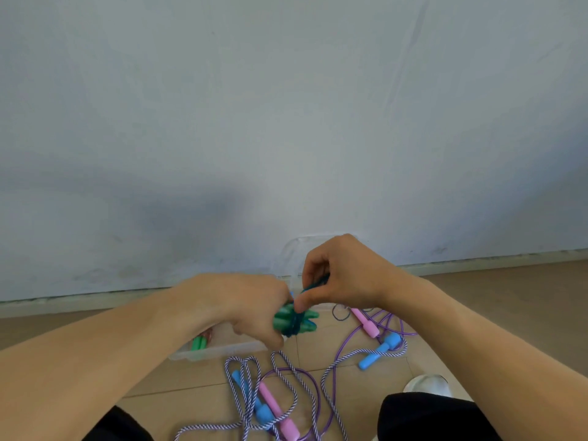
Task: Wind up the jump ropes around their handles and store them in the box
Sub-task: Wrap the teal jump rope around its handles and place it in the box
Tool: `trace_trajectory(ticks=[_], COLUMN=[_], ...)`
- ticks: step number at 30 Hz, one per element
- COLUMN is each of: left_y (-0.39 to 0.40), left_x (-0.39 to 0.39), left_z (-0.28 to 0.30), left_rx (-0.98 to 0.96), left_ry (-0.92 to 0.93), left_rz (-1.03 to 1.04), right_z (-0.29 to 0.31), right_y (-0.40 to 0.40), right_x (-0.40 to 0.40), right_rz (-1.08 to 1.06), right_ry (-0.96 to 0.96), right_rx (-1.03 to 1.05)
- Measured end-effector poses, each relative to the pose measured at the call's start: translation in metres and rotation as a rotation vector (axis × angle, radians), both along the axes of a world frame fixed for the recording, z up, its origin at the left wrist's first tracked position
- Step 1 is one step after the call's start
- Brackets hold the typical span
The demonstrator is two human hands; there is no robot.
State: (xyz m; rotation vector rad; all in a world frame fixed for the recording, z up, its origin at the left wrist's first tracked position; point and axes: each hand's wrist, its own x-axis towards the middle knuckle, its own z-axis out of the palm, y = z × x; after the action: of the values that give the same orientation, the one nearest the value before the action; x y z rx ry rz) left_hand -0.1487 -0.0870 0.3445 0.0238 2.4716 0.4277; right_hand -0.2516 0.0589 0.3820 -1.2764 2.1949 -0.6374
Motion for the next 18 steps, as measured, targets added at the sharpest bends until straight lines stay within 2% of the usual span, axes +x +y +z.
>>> trace_trajectory(ticks=[3,6,11,15,18], left_y=[0.009,0.013,0.016,0.013,0.004], left_x=[0.005,0.007,0.011,0.006,0.004], left_z=[0.013,0.026,0.038,0.048,0.052], left_rx=[0.072,0.215,0.879,1.137,1.236], left_ry=[0.021,0.05,-0.071,0.008,0.153], left_rz=[-0.035,0.05,0.494,0.659,0.801], right_z=[-0.001,-0.005,-0.001,-0.005,-0.009], right_y=[0.003,0.007,0.008,0.003,0.005], right_x=[-0.009,-0.015,-0.023,-0.029,-0.037], right_rz=[-0.059,-0.076,-0.165,-0.189,-0.224], right_ry=[-0.138,-0.313,-0.539,-0.73,-0.839], right_rx=[-0.017,-0.009,-0.109,-0.213,-0.229])
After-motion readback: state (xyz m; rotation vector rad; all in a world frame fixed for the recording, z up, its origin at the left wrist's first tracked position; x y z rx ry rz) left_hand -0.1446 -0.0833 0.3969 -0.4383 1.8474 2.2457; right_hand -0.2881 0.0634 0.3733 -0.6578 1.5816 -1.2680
